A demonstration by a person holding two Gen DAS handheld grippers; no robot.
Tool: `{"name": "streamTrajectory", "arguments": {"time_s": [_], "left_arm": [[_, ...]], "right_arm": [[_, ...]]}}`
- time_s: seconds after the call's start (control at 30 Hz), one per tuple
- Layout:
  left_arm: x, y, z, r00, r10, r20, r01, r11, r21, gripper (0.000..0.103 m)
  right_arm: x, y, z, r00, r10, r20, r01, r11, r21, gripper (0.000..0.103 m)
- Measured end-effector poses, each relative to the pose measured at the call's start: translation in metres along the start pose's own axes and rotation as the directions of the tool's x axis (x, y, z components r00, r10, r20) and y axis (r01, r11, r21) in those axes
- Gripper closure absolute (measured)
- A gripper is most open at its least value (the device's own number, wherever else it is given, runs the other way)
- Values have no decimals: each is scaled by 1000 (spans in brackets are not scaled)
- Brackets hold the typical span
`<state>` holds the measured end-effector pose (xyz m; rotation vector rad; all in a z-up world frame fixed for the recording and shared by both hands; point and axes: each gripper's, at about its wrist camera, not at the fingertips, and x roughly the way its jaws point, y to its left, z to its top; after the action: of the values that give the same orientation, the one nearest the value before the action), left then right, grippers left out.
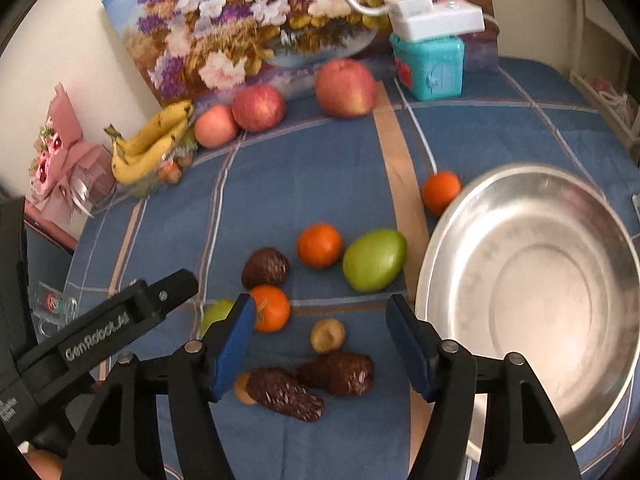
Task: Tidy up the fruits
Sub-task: 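Grasp a dark wrinkled date with the right tool while the left tool grasps a green mango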
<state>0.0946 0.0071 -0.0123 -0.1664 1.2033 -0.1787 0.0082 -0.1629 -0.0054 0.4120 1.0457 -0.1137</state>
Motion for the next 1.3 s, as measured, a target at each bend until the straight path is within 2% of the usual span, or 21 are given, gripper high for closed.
{"name": "streamTrajectory", "arguments": {"time_s": [0.2,0.27,0.67,0.87,0.93,1.3], "left_arm": [[11,-4,-8,998,-23,-56,24,1000,2,20],[14,-4,-9,998,-24,-66,24,1000,2,21],[27,0,-12,992,-60,-109,58,998,-25,33],[29,1,-14,989,-96,-116,92,995,-39,47],[29,-1,-13,989,-96,-117,92,995,-40,47],[33,0,-13,989,-89,-117,84,995,-52,55]], "right_arm": [[10,-6,-13,997,-1,-74,3,1000,25,41],[14,-8,-16,995,10,-97,-7,999,39,46],[28,-20,-23,985,51,-165,-31,992,120,49],[28,-21,-24,986,42,-164,-22,992,124,57],[28,-23,-25,986,40,-162,-19,991,131,60],[22,-31,-24,988,46,-147,-24,989,144,63]]}}
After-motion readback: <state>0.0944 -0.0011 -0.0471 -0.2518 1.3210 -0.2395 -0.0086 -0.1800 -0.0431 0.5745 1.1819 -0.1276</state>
